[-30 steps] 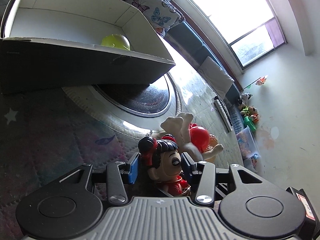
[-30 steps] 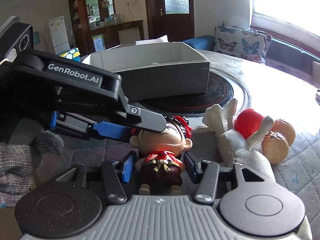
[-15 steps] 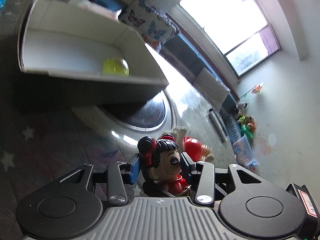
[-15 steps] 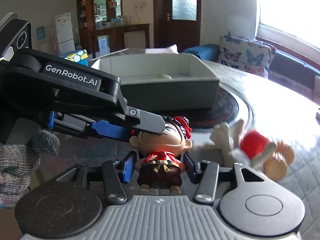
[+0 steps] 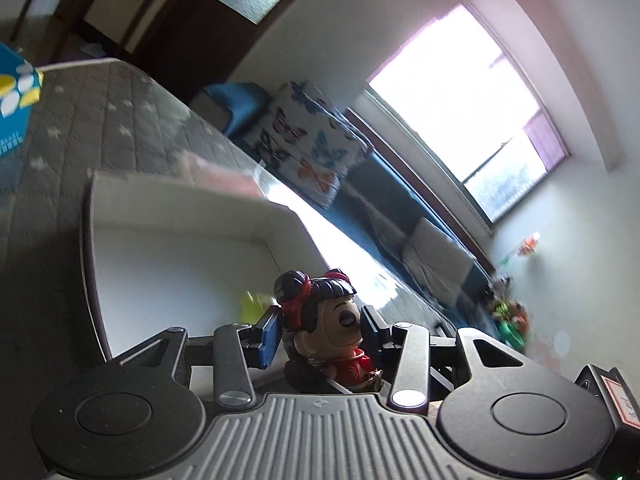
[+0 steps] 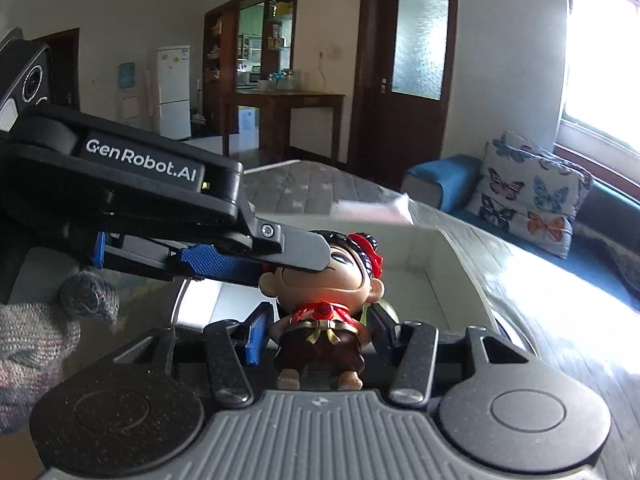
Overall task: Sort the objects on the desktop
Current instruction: 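Lift the doll into the grey box and open the right gripper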
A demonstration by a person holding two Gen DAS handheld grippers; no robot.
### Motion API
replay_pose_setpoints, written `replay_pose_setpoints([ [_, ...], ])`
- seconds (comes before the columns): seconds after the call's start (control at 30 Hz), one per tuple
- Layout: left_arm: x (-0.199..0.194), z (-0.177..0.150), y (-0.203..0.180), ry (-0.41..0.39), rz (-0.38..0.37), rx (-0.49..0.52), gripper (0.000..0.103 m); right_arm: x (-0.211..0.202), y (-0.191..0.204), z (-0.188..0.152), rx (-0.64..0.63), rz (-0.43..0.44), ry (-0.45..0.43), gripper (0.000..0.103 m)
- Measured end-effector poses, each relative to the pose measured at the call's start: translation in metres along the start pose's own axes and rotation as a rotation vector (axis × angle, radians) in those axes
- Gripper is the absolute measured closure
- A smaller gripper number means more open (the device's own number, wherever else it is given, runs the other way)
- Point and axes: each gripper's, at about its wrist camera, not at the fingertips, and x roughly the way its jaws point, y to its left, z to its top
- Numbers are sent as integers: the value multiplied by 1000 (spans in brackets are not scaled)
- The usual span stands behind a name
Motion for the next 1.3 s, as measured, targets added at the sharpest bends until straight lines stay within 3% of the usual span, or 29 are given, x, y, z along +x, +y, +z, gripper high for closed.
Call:
replay_pose_setpoints([
  [0.27, 38, 36, 34, 13, 79, -42, 58, 73, -17, 27, 57, 79, 57, 51],
  [0.63, 86, 36, 63, 109, 158, -70, 58, 124, -37, 7, 117, 108, 186, 51],
  [0.83, 98, 31, 65, 139, 187, -58, 59, 130, -34, -2, 89, 83, 214, 51],
  [1.03, 94, 25, 57, 128, 199, -29, 59, 122, -35, -1, 79, 75, 188, 51],
  [1.3, 69, 16, 34, 84, 193, 49, 59, 86, -32, 0, 77, 56, 108, 29],
])
